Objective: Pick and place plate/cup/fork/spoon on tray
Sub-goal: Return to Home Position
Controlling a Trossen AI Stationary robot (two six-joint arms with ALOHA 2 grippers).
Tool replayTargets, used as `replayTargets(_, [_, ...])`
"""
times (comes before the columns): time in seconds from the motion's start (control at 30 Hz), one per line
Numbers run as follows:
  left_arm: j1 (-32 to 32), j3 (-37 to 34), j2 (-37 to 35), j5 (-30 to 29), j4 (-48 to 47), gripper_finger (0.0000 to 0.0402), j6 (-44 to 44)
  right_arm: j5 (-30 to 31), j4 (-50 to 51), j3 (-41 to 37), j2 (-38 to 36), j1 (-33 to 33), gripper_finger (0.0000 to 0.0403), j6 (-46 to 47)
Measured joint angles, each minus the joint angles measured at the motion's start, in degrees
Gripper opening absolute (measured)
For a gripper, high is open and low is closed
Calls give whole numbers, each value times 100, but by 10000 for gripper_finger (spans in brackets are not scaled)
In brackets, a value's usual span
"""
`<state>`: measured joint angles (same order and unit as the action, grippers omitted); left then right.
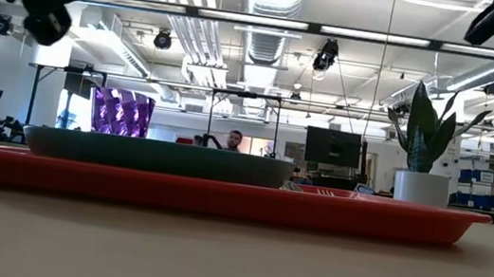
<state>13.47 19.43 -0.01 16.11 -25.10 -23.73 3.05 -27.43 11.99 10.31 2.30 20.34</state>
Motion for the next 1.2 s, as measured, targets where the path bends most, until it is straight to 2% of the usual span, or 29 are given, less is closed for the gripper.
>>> replayTargets(0.13, [0,-818,44,-325,1958,79,-76,79,155,-156,-240,5,8,107])
replayTargets(0.2, [-1,-1094,89,-463,2298,77,-156,146,266,-153,-303,2,8,169])
replayTargets(0.37, [-1,-1385,107,-780,2344,54,-239,161,513,-186,-302,3,8,291])
replayTargets(0.67, [0,-1284,98,-1495,2371,30,586,600,1006,-192,-313,3,8,264])
replayTargets(0.83, [0,-1308,98,-1497,2158,29,508,114,1042,-370,-309,20,8,686])
replayTargets(1.0, [0,-1290,96,-1494,2151,29,455,-25,711,-937,-313,18,8,1010])
replayTargets(1.07, [0,-1266,98,-1494,2162,29,451,-342,292,-1129,-315,18,8,1181])
replayTargets(1.2, [0,-1219,96,-1492,2162,29,309,-1104,143,-1120,-335,18,8,1299])
